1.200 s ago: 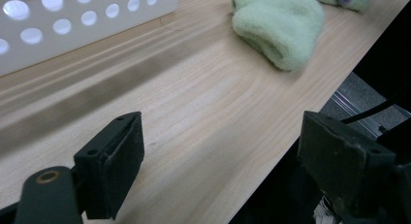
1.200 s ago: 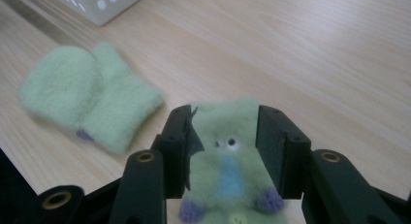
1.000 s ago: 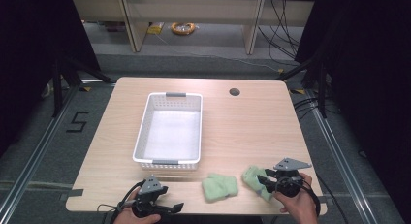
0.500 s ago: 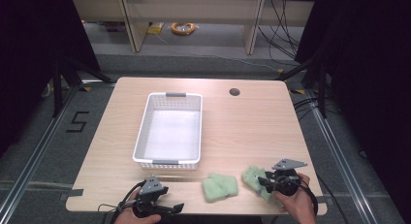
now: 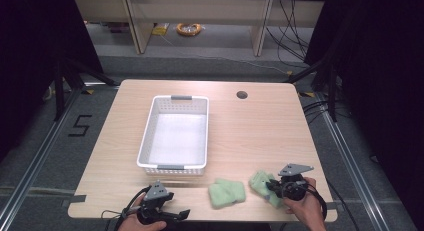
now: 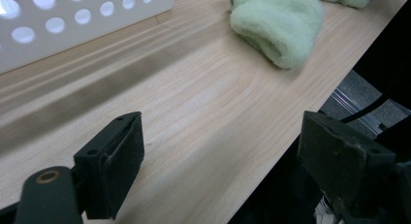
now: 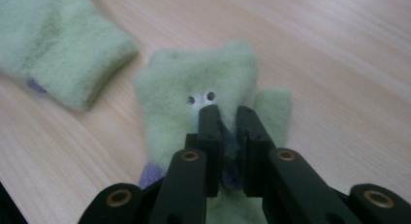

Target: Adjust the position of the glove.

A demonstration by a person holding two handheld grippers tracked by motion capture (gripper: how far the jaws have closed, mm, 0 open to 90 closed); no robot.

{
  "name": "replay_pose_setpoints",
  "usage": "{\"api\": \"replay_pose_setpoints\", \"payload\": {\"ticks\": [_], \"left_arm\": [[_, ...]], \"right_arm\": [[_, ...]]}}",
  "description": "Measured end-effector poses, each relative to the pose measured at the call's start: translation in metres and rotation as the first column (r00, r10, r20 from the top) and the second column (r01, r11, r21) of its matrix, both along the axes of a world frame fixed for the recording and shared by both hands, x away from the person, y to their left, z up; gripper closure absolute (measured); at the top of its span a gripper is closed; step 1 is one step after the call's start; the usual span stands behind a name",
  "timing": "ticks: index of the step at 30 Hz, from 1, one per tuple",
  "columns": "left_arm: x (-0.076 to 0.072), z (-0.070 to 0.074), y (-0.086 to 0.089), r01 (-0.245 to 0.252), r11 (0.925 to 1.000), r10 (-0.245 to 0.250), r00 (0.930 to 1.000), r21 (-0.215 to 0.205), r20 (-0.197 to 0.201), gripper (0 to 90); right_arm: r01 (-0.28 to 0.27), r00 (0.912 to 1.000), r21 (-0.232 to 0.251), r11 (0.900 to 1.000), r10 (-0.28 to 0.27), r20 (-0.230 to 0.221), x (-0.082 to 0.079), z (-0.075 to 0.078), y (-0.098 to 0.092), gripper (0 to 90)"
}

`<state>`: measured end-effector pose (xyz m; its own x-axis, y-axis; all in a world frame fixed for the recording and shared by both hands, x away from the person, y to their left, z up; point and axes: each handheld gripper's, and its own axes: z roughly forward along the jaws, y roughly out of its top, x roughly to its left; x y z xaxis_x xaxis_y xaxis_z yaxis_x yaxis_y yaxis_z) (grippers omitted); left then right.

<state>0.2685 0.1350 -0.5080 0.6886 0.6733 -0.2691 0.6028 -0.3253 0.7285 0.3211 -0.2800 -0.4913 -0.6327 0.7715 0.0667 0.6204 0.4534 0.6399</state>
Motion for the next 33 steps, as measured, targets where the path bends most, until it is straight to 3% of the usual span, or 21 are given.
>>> {"api": "replay_pose_setpoints", "payload": {"ticks": [1,3,4,9,13,14,15,16,18,19,22,25,28,29,31,33], "left_arm": [[0.001,0.001,0.002,0.013,0.9997,-0.013,0.9999,0.02,-0.01,16.2],[0.0,-0.001,0.0,0.0,0.9999,0.0,1.0,-0.013,-0.009,16.2],[0.0,-0.001,0.0,0.0,0.9999,0.0,1.0,-0.013,-0.009,16.2],[0.0,0.0,0.0,-0.006,0.9999,0.006,0.9999,-0.013,-0.011,16.2],[0.0,-0.001,0.0,-0.011,0.9999,0.011,0.9999,-0.012,-0.01,16.2],[0.0,-0.001,0.0,-0.009,0.9999,0.009,0.9999,-0.013,-0.011,16.3],[0.001,0.0,0.002,0.01,0.9999,-0.01,0.9999,0.008,-0.009,16.2],[0.001,0.0,0.002,-0.001,1.0,0.001,1.0,-0.003,-0.007,16.2],[0.001,0.0,0.002,0.005,1.0,-0.005,1.0,0.005,-0.009,16.2],[0.0,0.0,0.0,-0.011,0.9998,0.011,0.9999,-0.016,-0.003,16.2],[-0.001,0.001,-0.003,-0.013,0.9997,0.013,0.9999,-0.021,-0.005,16.2],[-0.001,0.002,-0.007,-0.001,0.9998,0.001,0.9998,-0.02,0.018,16.3],[-0.002,0.004,-0.012,0.018,0.9996,-0.017,0.9994,-0.024,0.031,17.0],[-0.002,0.005,-0.015,0.017,0.9992,-0.016,0.9989,-0.035,0.043,17.2],[-0.002,0.007,-0.019,0.018,0.9988,-0.016,0.9991,-0.046,0.04,18.0],[-0.001,0.011,-0.023,0.046,0.998,-0.043,0.9972,-0.044,0.062,18.4]], "right_arm": [[-0.004,1.0,0.003,1.0,0.004,0.004,0.0,0.003,-0.001,83.4],[-0.022,0.9994,-0.003,1.0,0.022,0.025,0.0,0.009,-0.005,83.7],[-0.012,0.9997,0.006,1.0,0.012,0.022,-0.002,0.013,-0.005,83.7],[-0.069,0.9929,0.038,0.997,0.065,0.099,-0.003,0.025,-0.005,83.8],[-0.097,0.9921,0.077,0.992,0.09,0.087,-0.01,0.038,0.007,83.8],[-0.126,0.9862,0.07,0.989,0.118,0.116,-0.008,0.04,0.008,83.8],[-0.138,0.9843,0.08,0.987,0.127,0.123,-0.009,0.043,0.012,83.8],[-0.14,0.9847,0.083,0.987,0.13,0.116,-0.01,0.045,0.016,83.8],[-0.175,0.9772,0.09,0.98,0.162,0.137,-0.009,0.05,0.022,83.8],[-0.204,0.9711,0.09,0.975,0.19,0.145,-0.007,0.052,0.026,83.8],[-0.245,0.9635,0.101,0.964,0.231,0.135,-0.008,0.053,0.037,83.8],[-0.292,0.9511,0.097,0.952,0.278,0.134,-0.006,0.053,0.046,83.8],[-0.353,0.9313,0.091,0.931,0.341,0.129,-0.003,0.051,0.057,83.7],[-0.347,0.9342,0.095,0.933,0.336,0.121,-0.003,0.051,0.06,83.6],[-0.374,0.9248,0.094,0.923,0.363,0.115,0.0,0.051,0.066,83.7],[-0.388,0.9193,0.099,0.916,0.376,0.115,0.002,0.051,0.07,83.7]]}}
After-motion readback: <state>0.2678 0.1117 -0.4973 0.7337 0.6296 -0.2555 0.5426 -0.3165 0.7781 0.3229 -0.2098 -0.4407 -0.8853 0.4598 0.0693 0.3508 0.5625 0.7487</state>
